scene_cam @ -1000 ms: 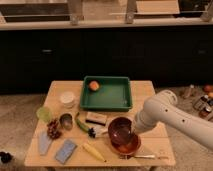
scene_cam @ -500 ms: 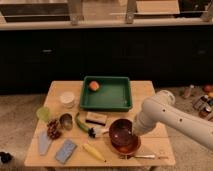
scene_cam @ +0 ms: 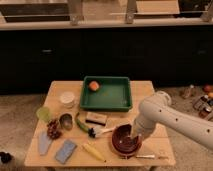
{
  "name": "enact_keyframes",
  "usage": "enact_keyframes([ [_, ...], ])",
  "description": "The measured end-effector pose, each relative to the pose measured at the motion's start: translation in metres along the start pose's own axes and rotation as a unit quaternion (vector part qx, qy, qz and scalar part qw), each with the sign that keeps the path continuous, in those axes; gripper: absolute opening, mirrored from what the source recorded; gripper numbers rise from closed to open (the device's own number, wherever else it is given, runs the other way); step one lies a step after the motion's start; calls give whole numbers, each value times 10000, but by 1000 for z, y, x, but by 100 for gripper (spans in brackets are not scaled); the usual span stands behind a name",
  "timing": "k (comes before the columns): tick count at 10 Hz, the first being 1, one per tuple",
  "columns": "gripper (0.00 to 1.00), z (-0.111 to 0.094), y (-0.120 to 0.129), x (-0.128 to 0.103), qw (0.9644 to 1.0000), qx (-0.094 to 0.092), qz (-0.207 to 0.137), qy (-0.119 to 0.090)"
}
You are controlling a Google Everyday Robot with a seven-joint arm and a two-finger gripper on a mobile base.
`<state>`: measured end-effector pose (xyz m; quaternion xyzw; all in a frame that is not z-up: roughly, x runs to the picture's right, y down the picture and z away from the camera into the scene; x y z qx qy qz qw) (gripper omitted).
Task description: Stack bowls into tray
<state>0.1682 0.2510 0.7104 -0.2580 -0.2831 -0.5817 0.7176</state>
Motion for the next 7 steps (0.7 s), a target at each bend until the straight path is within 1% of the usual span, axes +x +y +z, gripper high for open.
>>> enact_keyframes([
  [3, 80, 2, 9, -7, 9999, -87, 56, -102],
  [6, 80, 2, 12, -9, 9999, -62, 31, -126],
  [7, 80, 4, 14, -9, 9999, -7, 57, -127],
])
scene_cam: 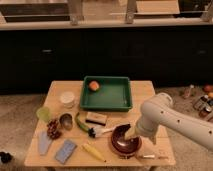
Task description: Stack bowls into tray
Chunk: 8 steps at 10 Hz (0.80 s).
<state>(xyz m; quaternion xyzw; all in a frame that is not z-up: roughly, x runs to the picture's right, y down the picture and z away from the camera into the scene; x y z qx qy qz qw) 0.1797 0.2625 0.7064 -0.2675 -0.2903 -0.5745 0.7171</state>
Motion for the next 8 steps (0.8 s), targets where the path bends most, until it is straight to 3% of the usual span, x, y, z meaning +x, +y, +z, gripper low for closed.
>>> enact_keyframes([
  [2, 80, 8, 1, 5, 9998, 192, 51, 68],
  [5, 80, 16, 3, 26, 9985, 498, -165, 148],
  [8, 80, 35, 7, 34, 9960, 757, -481, -47],
])
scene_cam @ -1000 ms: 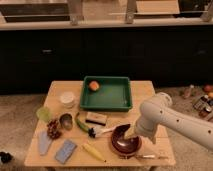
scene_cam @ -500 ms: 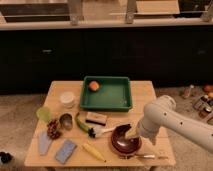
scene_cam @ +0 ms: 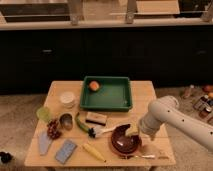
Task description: Stack bowls into tray
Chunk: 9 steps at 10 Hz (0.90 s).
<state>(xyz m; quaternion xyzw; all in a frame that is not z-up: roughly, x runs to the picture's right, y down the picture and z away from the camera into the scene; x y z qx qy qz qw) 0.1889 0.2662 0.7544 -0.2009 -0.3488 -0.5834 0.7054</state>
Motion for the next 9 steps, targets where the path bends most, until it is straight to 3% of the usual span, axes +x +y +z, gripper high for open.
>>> enact_keyframes([
  [2, 80, 11, 4, 1, 9995, 258, -82, -166],
  [3, 80, 17, 7, 0, 9979, 575, -110, -262],
  [4, 80, 19, 8, -1, 9967, 750, -114, -286],
  [6, 78, 25, 2, 1, 9949, 923, -227, -334],
  [9, 53, 26, -2, 3, 9939, 1018, -303, -299],
])
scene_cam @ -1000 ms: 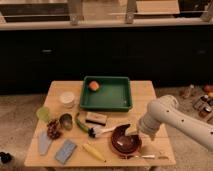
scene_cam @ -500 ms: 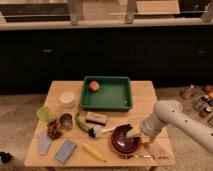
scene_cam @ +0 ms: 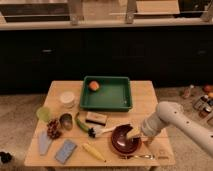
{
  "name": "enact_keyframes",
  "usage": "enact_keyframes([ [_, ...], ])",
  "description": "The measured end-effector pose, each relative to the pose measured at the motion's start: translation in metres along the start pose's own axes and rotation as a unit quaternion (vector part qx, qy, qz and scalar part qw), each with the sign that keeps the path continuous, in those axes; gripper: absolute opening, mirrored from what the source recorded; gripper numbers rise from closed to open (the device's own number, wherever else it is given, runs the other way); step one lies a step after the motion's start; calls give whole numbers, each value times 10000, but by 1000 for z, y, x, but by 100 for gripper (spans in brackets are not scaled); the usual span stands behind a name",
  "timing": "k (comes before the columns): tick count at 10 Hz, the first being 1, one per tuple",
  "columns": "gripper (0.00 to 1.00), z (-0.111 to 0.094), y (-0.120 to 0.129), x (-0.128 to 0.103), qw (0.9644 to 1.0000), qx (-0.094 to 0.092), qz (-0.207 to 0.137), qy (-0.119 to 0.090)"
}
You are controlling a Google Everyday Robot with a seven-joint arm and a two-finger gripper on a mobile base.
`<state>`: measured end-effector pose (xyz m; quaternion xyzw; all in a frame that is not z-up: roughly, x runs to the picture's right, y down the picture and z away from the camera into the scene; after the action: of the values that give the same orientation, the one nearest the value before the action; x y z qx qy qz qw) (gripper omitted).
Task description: Stack bowls into tray
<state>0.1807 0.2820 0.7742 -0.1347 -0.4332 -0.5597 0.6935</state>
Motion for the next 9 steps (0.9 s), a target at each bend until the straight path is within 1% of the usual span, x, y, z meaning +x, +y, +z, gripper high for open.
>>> enact_keyframes([
  [2, 32, 1, -1, 1, 10000, 9, -12, 8],
  [3, 24, 1, -1, 0, 10000, 5, -22, -6],
  [4, 10, 2, -4, -1, 10000, -11, -26, -6],
  [5, 4, 4, -8, -1, 10000, -17, -53, -1],
  [6, 0, 5, -13, 0, 10000, -22, -84, 12],
  [8, 0, 3, -14, 0, 9999, -23, -97, 49],
  [9, 0, 1, -16, -1, 9999, -3, -136, 107],
])
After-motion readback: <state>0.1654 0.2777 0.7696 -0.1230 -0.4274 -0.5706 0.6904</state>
